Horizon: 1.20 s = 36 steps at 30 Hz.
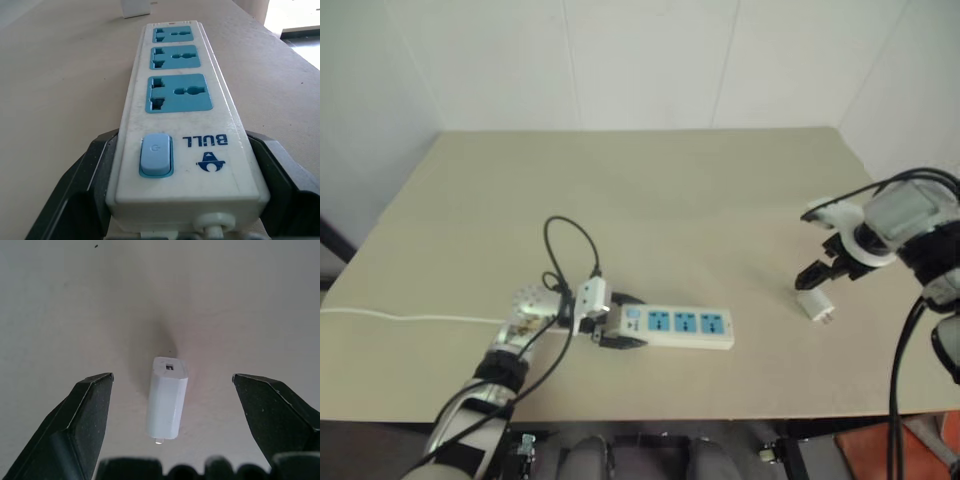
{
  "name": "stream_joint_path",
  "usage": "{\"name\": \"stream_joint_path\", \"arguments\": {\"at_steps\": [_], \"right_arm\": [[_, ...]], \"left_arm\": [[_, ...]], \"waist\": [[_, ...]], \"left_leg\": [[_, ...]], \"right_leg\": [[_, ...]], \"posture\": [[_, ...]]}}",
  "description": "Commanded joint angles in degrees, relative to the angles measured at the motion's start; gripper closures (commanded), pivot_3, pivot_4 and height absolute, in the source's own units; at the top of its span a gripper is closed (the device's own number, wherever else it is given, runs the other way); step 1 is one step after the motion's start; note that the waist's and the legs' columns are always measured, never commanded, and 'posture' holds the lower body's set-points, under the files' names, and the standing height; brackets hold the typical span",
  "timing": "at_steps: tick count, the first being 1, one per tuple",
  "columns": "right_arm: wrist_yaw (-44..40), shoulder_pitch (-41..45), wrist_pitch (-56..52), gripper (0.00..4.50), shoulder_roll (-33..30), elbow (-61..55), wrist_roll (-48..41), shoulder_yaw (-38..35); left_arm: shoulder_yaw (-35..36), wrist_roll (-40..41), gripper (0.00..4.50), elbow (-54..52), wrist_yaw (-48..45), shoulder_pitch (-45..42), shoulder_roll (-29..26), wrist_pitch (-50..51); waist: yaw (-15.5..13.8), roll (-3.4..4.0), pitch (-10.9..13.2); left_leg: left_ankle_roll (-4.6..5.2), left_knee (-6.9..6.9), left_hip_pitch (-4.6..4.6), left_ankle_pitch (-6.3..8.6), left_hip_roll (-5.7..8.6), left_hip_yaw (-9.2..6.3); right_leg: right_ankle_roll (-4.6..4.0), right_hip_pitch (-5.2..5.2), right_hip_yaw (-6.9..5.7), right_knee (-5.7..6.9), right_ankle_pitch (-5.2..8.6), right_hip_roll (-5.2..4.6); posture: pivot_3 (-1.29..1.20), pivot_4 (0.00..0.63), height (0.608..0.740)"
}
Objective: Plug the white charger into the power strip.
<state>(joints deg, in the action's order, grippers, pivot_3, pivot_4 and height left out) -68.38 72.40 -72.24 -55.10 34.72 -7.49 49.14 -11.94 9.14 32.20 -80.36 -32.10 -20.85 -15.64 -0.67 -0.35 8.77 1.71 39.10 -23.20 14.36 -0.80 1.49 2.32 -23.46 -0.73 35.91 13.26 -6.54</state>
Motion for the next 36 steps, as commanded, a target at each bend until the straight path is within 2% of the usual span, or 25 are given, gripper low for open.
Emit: {"name": "stream_joint_path", "arguments": {"at_steps": [1,17,24,26,27,29,33,36], "right_arm": [[-1.55,-0.86,1.49,0.00,0.77,0.97,2.91,-0.23],[-4.65,-5.48,2.54,0.00,5.75,2.89,7.71,-2.45],[-5.43,-7.49,1.27,2.31,6.21,-0.47,7.74,-2.57],[-5.22,-8.02,1.00,3.15,6.28,-1.35,7.76,-2.88],[-5.08,-8.34,0.90,3.33,6.25,-1.86,7.82,-3.13],[-4.63,-8.91,0.76,3.33,5.87,-3.46,7.92,-4.19],[1.99,-9.51,6.47,3.33,6.08,-7.34,6.34,-16.65],[6.60,-11.06,20.76,3.33,8.69,-14.17,-2.82,-37.35]], "left_arm": [[-2.18,-2.36,1.18,0.39,1.04,1.86,-0.30,1.27],[-2.05,-2.34,1.18,-0.49,1.98,2.63,-1.20,1.78],[-1.94,-2.42,1.18,-0.28,2.10,2.54,-1.62,1.61],[-1.95,-2.44,1.18,-0.26,2.11,2.60,-1.74,1.59],[-1.98,-2.48,1.18,-0.23,2.15,2.63,-1.77,1.54],[-2.04,-2.55,1.18,-0.16,2.25,2.61,-1.80,1.44],[-2.11,-2.72,1.18,0.65,2.41,2.03,-1.76,1.08],[-2.20,-2.78,1.18,1.26,2.05,1.61,-1.90,0.90]], "waist": [[-0.02,0.01,-0.01],[0.14,0.08,-0.05],[0.20,0.08,-0.06],[0.28,0.08,-0.07],[0.31,0.07,-0.07],[0.37,0.07,-0.07],[0.49,0.07,-0.07],[0.50,0.08,-0.07]], "left_leg": [[0.00,0.00,0.00,0.00,0.00,0.00],[-0.01,0.02,0.04,0.00,0.00,0.02],[-0.01,0.03,0.07,-0.01,-0.02,0.02],[-0.01,0.03,0.09,-0.01,-0.02,0.02],[-0.01,0.03,0.11,-0.01,-0.03,0.01],[-0.01,0.03,0.18,0.00,-0.04,0.01],[-0.01,0.03,0.24,-0.01,-0.03,0.01],[-0.03,0.03,0.28,-0.01,-0.03,0.01]], "right_leg": [[0.00,0.00,0.00,0.00,0.00,0.00],[0.00,0.01,0.02,0.06,0.00,0.02],[0.00,0.02,0.02,0.09,0.00,0.04],[0.00,0.03,0.02,0.10,0.00,0.05],[0.00,0.05,0.02,0.10,0.00,0.06],[0.00,0.12,0.02,0.09,0.00,0.07],[0.00,0.16,0.04,0.10,0.00,0.06],[0.00,0.17,0.05,0.16,0.00,0.06]], "posture": [[0.00,0.150,0.740],[0.00,0.150,0.740],[0.00,0.150,0.740],[0.00,0.150,0.740],[0.00,0.150,0.740],[0.00,0.150,0.740],[0.00,0.150,0.740],[0.00,0.150,0.740]]}}
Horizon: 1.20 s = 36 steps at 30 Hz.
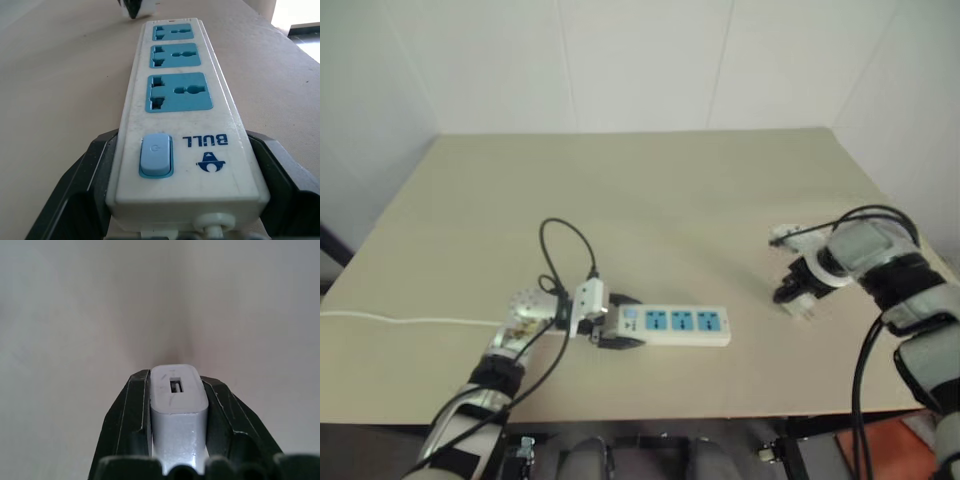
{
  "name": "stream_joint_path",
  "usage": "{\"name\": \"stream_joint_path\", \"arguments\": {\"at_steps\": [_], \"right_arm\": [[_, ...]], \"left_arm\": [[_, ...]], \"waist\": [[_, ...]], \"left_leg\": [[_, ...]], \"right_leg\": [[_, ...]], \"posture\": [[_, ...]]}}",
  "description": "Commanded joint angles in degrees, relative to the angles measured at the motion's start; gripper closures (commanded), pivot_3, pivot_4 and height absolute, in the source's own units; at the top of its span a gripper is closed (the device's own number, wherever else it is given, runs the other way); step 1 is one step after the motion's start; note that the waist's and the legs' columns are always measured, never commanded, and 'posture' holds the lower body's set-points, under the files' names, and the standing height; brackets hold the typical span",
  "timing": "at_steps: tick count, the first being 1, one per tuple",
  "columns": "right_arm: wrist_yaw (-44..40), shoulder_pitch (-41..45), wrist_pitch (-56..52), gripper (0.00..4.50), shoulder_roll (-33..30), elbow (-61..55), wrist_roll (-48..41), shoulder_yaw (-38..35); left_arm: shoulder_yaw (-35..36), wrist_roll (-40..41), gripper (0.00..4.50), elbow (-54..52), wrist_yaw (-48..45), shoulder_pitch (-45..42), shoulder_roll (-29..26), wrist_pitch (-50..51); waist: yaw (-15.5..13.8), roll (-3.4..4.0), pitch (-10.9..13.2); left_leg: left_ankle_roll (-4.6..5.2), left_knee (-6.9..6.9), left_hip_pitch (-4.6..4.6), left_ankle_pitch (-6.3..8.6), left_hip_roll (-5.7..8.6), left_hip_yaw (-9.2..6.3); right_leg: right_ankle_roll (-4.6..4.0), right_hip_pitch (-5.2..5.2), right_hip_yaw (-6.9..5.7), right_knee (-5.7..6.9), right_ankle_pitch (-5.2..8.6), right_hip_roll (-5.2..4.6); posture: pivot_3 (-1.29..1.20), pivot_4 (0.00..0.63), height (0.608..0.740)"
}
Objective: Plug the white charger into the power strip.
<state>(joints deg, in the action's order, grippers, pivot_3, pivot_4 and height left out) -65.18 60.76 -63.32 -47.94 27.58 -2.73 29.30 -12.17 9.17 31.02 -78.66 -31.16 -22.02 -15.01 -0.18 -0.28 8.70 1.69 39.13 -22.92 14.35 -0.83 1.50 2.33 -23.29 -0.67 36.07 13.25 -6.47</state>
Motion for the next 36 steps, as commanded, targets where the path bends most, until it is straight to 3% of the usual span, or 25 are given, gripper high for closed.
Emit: {"name": "stream_joint_path", "arguments": {"at_steps": [1,3,6,8,12,19,24,36], "right_arm": [[5.34,-0.75,15.51,3.33,3.59,-9.58,-11.15,-24.58],[8.90,-5.50,20.75,3.33,7.95,-15.86,-15.94,-33.99],[10.04,-13.09,25.28,3.33,12.55,-24.04,-19.57,-38.00],[8.71,-18.71,31.51,3.33,15.56,-28.56,-20.47,-37.16],[3.98,-26.83,44.32,3.33,22.52,-31.56,-21.40,-33.17],[1.89,-29.84,57.23,3.33,31.18,-24.42,-19.97,-27.83],[-3.17,-31.54,65.22,3.33,30.52,-19.74,-17.03,-23.63],[-5.45,-32.68,66.13,3.33,30.50,-17.37,-17.48,-22.11]], "left_arm": [[-1.95,-2.81,1.18,2.63,0.25,0.55,-0.80,0.24],[-1.95,-2.85,1.18,2.85,0.27,0.40,-0.82,0.25],[-2.27,-2.91,1.18,3.16,0.06,0.14,-0.94,0.19],[-2.37,-2.83,1.18,3.39,0.11,-0.18,-0.97,0.31],[-2.27,-2.51,1.18,3.13,0.22,-0.50,-0.99,0.80],[-2.43,-2.54,1.18,2.94,0.24,-0.43,-1.11,0.85],[-2.37,-2.47,1.18,2.73,0.23,-0.57,-1.40,1.13],[-2.42,-2.41,1.18,1.98,0.11,-0.11,-1.79,1.38]], "waist": [[-0.01,0.00,0.00],[-0.15,-0.03,-0.02],[-0.58,-0.36,-0.22],[-0.42,-0.70,-0.44],[0.02,-0.69,-0.43],[0.42,-0.69,-0.43],[0.40,-0.69,-0.43],[0.50,-0.69,-0.43]], "left_leg": [[0.00,-0.02,0.02,0.00,0.00,0.00],[0.00,-0.04,0.06,0.00,-0.03,-0.04],[0.00,-0.07,0.09,0.00,-0.06,-0.13],[0.00,-0.08,0.09,0.00,-0.06,-0.13],[0.00,-0.06,0.14,0.00,-0.02,-0.07],[-0.07,-0.06,0.30,-0.05,-0.03,-0.13],[-0.07,-0.07,0.30,-0.05,-0.03,-0.12],[-0.07,-0.07,0.34,-0.05,-0.05,-0.11]], "right_leg": [[0.00,0.00,0.02,0.01,0.00,0.00],[0.01,0.06,-0.02,0.00,0.00,0.03],[0.02,0.21,-0.12,-0.06,0.00,0.05],[0.02,0.26,-0.13,-0.07,-0.01,0.05],[0.03,0.19,0.03,-0.04,-0.01,0.04],[0.02,0.28,0.03,0.04,-0.02,0.07],[0.02,0.28,0.03,0.03,-0.02,0.07],[0.01,0.29,0.06,0.04,-0.02,0.09]], "posture": [[0.00,0.150,0.740],[0.00,0.150,0.740],[0.00,0.150,0.740],[0.00,0.150,0.740],[0.00,0.150,0.740],[0.00,0.150,0.740],[0.00,0.150,0.740],[0.00,0.150,0.740]]}}
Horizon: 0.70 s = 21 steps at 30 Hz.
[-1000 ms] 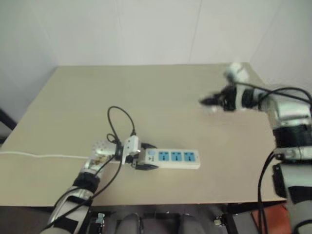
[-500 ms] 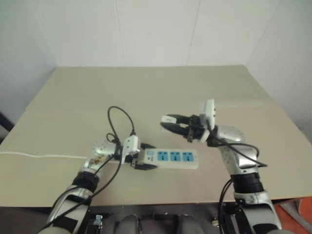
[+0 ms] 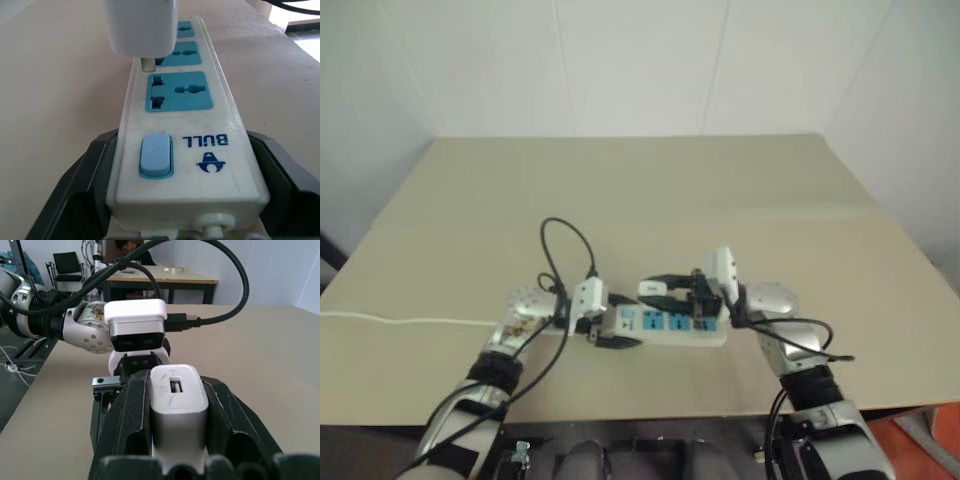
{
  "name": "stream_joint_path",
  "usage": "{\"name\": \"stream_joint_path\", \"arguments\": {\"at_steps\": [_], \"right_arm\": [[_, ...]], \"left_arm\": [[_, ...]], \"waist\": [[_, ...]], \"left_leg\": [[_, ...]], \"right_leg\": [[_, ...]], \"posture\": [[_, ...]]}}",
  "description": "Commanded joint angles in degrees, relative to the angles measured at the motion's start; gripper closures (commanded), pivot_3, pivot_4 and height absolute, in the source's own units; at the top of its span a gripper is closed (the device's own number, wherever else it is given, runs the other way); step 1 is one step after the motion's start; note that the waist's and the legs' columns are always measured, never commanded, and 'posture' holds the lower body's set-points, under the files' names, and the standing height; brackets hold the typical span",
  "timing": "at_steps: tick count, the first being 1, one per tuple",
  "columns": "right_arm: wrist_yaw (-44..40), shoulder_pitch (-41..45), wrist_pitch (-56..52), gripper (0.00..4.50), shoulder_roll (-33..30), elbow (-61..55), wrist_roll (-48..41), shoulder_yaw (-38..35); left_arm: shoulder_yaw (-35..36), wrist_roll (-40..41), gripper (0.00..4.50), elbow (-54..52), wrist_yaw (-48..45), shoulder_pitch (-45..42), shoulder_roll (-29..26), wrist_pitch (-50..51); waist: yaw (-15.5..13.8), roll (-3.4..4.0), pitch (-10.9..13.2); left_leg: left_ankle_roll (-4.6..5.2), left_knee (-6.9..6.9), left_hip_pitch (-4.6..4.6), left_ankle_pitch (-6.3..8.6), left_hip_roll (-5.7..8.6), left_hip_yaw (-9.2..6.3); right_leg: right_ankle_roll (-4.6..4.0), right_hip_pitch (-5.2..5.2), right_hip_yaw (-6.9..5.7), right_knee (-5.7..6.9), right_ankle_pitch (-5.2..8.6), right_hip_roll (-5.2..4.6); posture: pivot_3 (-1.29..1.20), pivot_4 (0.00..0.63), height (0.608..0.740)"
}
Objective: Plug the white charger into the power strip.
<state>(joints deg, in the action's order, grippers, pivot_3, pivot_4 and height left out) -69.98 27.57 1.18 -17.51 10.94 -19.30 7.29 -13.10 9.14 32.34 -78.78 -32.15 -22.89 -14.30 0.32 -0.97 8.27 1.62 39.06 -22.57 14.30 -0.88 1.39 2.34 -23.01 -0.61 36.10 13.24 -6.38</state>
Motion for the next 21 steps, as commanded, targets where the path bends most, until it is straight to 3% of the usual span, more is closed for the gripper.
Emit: {"name": "stream_joint_path", "arguments": {"at_steps": [1,21], "right_arm": [[-0.69,0.49,1.69,3.33,0.09,-0.67,-0.88,-0.03],[-0.37,1.42,2.82,3.33,-0.23,2.64,-0.32,-0.10]], "left_arm": [[-1.49,-2.35,1.18,0.56,0.21,0.95,-0.94,0.70],[-1.46,-2.03,1.18,-1.24,0.31,2.12,-1.21,1.76]], "waist": [[0.00,0.00,0.00],[0.06,0.00,0.00]], "left_leg": [[0.00,0.00,0.00,0.00,0.00,0.00],[0.00,-0.04,0.00,0.00,0.00,0.00]], "right_leg": [[0.00,0.00,0.00,0.00,0.00,0.00],[0.00,-0.01,0.02,-0.02,0.00,0.00]], "posture": [[0.00,0.150,0.740],[0.00,0.150,0.740]]}}
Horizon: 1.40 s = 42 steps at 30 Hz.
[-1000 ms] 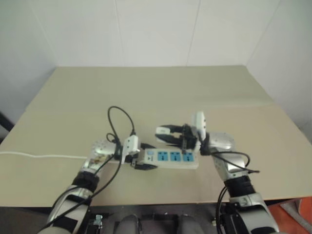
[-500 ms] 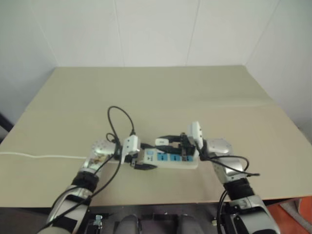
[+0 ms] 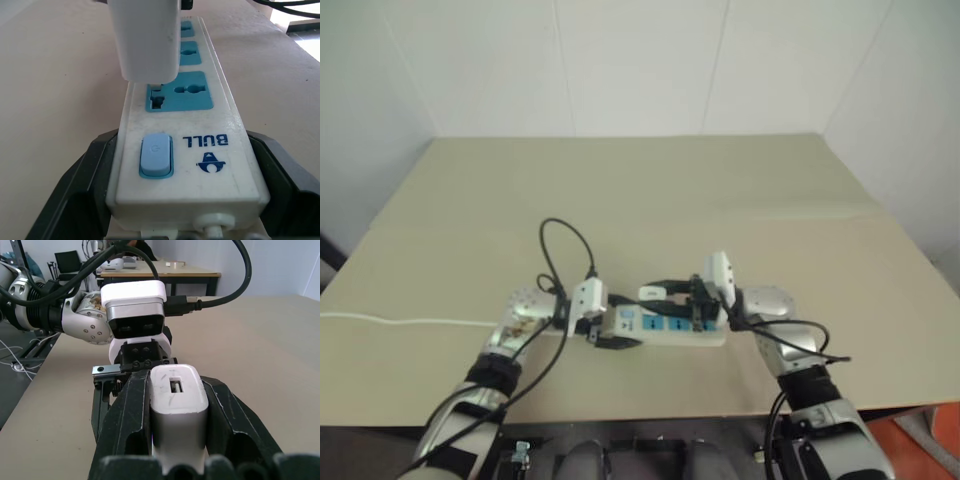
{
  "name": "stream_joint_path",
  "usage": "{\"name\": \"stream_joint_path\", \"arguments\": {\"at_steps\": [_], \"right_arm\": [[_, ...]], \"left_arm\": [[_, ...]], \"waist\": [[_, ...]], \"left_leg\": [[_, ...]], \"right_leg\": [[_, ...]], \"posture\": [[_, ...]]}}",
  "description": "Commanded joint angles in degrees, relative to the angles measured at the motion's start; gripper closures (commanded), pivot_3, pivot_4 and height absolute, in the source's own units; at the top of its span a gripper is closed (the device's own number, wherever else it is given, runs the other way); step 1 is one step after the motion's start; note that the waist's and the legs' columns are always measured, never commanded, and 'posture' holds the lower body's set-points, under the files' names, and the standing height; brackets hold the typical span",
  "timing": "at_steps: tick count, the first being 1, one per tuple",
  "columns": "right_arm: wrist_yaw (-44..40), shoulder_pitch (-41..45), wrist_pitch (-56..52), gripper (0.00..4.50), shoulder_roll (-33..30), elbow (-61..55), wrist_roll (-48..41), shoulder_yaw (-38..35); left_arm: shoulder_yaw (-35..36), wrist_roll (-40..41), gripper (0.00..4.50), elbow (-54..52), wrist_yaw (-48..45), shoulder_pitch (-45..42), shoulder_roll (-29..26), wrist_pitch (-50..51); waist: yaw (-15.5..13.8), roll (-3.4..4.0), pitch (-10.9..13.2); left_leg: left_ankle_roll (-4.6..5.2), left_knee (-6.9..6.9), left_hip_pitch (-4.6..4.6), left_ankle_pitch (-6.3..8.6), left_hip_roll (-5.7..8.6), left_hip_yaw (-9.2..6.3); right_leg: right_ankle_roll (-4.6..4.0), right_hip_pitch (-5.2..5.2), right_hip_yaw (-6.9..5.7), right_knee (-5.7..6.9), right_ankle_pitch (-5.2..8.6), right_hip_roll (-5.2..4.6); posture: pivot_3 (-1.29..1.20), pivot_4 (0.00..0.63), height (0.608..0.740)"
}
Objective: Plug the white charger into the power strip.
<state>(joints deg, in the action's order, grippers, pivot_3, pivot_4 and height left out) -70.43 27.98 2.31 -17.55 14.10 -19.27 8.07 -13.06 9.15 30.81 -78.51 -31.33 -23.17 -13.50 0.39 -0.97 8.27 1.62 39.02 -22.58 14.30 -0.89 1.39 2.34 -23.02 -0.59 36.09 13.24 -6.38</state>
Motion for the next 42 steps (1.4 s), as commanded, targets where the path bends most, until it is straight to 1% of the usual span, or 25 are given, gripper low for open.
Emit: {"name": "stream_joint_path", "arguments": {"at_steps": [1,10,19,26,28,32,36,42], "right_arm": [[0.08,1.02,1.72,3.33,-0.22,-0.44,-0.32,-0.84],[-0.56,0.68,1.67,3.33,-0.48,0.46,0.02,-0.19],[-0.82,1.84,3.29,3.33,-0.57,5.09,1.25,0.06],[-3.41,0.38,3.12,3.33,-1.89,8.53,3.10,1.97],[-4.06,-0.07,3.66,3.33,-2.56,10.29,4.01,2.56],[-4.24,-0.62,3.92,3.33,-3.45,13.23,4.40,2.78],[-5.17,-1.01,3.47,3.33,-4.68,14.91,5.15,3.71],[-5.23,-1.50,3.61,3.33,-4.82,16.30,5.25,4.26]], "left_arm": [[-1.51,-2.04,1.18,0.25,0.05,1.33,-0.94,0.97],[-1.58,-1.98,1.18,0.01,0.11,1.57,-0.96,1.20],[-1.65,-2.00,1.18,-0.07,0.04,1.61,-1.01,1.38],[-1.62,-1.99,1.18,-0.32,0.01,1.66,-1.15,1.58],[-1.63,-2.00,1.18,-0.37,0.04,1.68,-1.18,1.59],[-1.65,-1.89,1.18,-0.49,0.20,1.72,-1.27,1.61],[-1.66,-1.84,1.18,-0.37,0.18,1.61,-1.53,1.53],[-1.52,-1.86,1.18,-0.24,0.21,1.30,-1.85,1.47]], "waist": [[0.00,0.00,0.00],[0.00,0.00,0.00],[-0.05,0.00,0.00],[-0.05,0.00,0.00],[-0.06,0.00,0.00],[-0.20,0.00,-0.01],[-0.23,0.00,-0.02],[-0.27,-0.07,-0.12]], "left_leg": [[0.00,0.00,0.00,0.00,0.00,0.00],[0.00,-0.01,0.00,0.00,0.00,-0.01],[0.00,-0.01,0.00,0.00,0.00,0.00],[0.00,-0.01,0.01,0.00,0.00,0.00],[0.00,-0.04,0.12,0.00,0.00,0.00],[0.04,-0.15,0.56,0.04,-0.02,-0.02],[0.08,-0.16,0.62,0.07,-0.01,-0.03],[0.08,-0.16,0.65,0.07,-0.02,-0.05]], "right_leg": [[0.00,0.00,0.00,0.00,0.00,0.00],[0.00,0.00,0.00,-0.01,0.00,0.00],[0.00,0.01,0.00,-0.02,0.00,0.00],[0.00,0.02,0.00,-0.03,0.00,0.00],[0.00,0.13,0.00,-0.06,0.00,0.00],[0.01,0.68,-0.07,-0.29,0.05,-0.01],[0.02,0.73,-0.07,-0.30,0.08,-0.02],[0.01,0.76,-0.07,-0.30,0.08,-0.02]], "posture": [[0.00,0.150,0.740],[0.00,0.150,0.740],[0.00,0.150,0.740],[0.00,0.150,0.740],[0.00,0.150,0.740],[0.00,0.150,0.740],[0.00,0.150,0.740],[0.00,0.150,0.740]]}}
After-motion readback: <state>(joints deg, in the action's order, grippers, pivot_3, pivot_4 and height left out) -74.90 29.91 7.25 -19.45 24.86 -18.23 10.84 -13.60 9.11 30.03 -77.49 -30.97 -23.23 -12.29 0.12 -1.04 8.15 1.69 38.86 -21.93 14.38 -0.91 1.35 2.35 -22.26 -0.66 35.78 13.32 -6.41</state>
